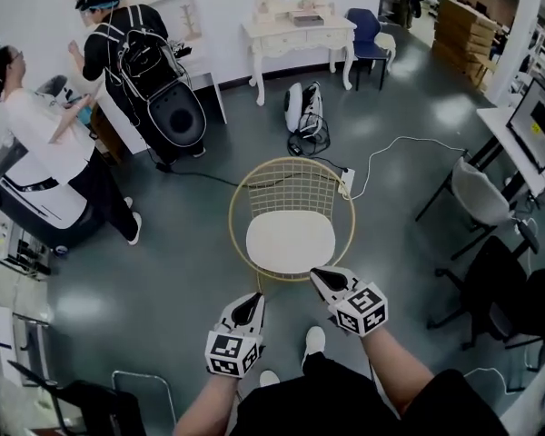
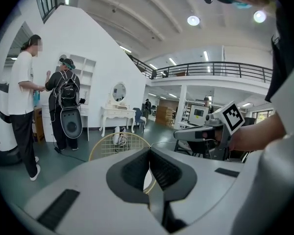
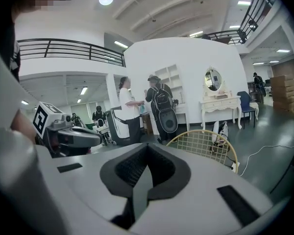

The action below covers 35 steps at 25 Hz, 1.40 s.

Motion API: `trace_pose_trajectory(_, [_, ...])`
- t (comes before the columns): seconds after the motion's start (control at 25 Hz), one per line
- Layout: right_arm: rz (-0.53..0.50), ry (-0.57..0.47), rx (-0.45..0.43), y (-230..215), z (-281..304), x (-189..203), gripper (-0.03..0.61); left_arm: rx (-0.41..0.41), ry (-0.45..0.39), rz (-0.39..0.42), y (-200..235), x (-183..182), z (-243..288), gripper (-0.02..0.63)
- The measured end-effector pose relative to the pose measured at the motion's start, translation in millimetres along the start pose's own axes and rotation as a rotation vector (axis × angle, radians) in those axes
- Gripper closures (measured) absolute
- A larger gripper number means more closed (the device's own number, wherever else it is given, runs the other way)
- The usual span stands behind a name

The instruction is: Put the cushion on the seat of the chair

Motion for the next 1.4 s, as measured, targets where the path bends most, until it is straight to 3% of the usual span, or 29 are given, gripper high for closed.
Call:
trace_pose_trajectory(0.36, [0.021,-0.020,0.081,114,-28,40,0.567,0.091,0.009,0.011,4,42,-94,0.597])
trace_pose_trajectory(0.6, [0.013,-0.034,0.129,164,-50,56,0.568,0.150,0.007,0.014,0,58,-129,0.597])
trace_pose_trajectory(0.92, [-0.006,-0.050,0.164,182,-58,56,0.568,0.201,-0.016,0.043,-1,48,-136,0.597])
trace_pose_trajectory(1.4, [-0.019,-0.044,0.151,186,-57,56,0.568,0.193,-0.033,0.058,0,39,-133,0.597])
Point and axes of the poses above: the fingertips, and each gripper's own axes: z forward along the fingers, y to its left, x out of its underside, the point moved 6 cm from there along -z, backward along the fingers, and after that the axes turned 4 degrees about z, right-handed, at the moved point
